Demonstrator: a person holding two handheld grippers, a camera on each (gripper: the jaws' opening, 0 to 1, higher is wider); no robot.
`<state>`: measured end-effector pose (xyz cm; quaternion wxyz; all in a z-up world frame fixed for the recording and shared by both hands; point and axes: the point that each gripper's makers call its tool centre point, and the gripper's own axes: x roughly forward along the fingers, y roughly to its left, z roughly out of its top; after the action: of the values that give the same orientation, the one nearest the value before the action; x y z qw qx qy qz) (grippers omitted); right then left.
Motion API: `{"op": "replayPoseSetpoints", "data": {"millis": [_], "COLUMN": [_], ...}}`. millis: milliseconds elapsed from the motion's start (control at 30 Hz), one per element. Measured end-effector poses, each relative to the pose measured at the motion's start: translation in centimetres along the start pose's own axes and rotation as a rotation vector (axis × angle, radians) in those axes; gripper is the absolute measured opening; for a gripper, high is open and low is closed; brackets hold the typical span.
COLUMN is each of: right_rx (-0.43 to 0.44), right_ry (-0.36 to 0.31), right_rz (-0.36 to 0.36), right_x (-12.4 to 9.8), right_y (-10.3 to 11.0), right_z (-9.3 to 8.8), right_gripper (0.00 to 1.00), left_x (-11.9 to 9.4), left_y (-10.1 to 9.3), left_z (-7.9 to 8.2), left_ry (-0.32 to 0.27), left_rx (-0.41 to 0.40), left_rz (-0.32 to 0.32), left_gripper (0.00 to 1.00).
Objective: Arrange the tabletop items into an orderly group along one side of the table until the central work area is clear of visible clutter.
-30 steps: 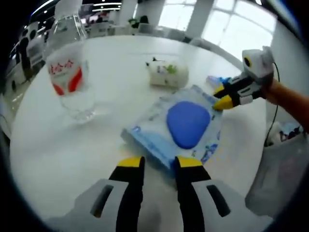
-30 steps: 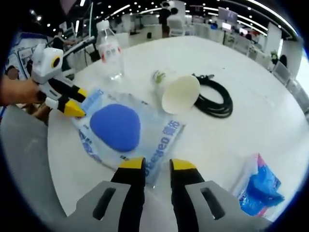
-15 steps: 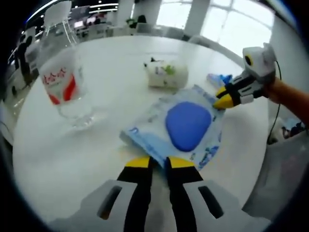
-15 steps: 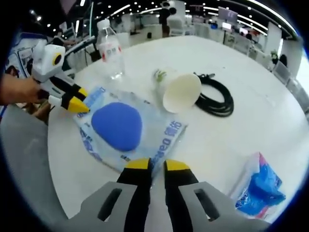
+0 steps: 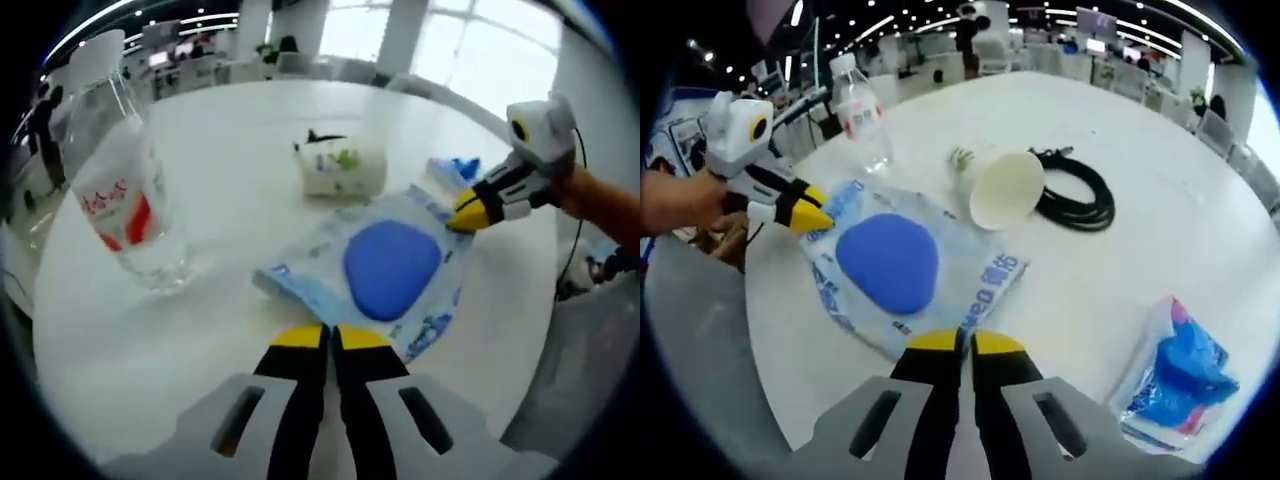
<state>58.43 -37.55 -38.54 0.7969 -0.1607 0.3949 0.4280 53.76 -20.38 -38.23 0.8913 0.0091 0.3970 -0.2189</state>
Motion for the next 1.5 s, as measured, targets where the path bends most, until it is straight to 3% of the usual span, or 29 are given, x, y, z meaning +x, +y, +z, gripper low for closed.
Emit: {"op": "replayPoseSetpoints", "data": {"millis": [667,933,1500], "right_rx": [0.053,0.064,0.083], "right_ry": [-0.018,-0.016,-0.028], "right_rz": [-0.048,-0.067,-0.087], "right_x": [-3.0,-3.2,-2.7], "right_y": [-2.0,-3.1,-5.3], "right_z": [-1.4,-1.6,-0.4], "right_gripper": [0.02,0.02,0.02], "left_x": [1.5,2.4,4.2], "left_y": [-2.5,-3.0,-1.9], "left_z": [2.9,3.8,6.7], "left_ry": [-0.012,-0.008,-0.018], "left_rx": [0.060,0.073,0.089], "left_rz": [-0.039,-0.042,-0.012], "left_gripper": [0.00,0.00,0.00]}}
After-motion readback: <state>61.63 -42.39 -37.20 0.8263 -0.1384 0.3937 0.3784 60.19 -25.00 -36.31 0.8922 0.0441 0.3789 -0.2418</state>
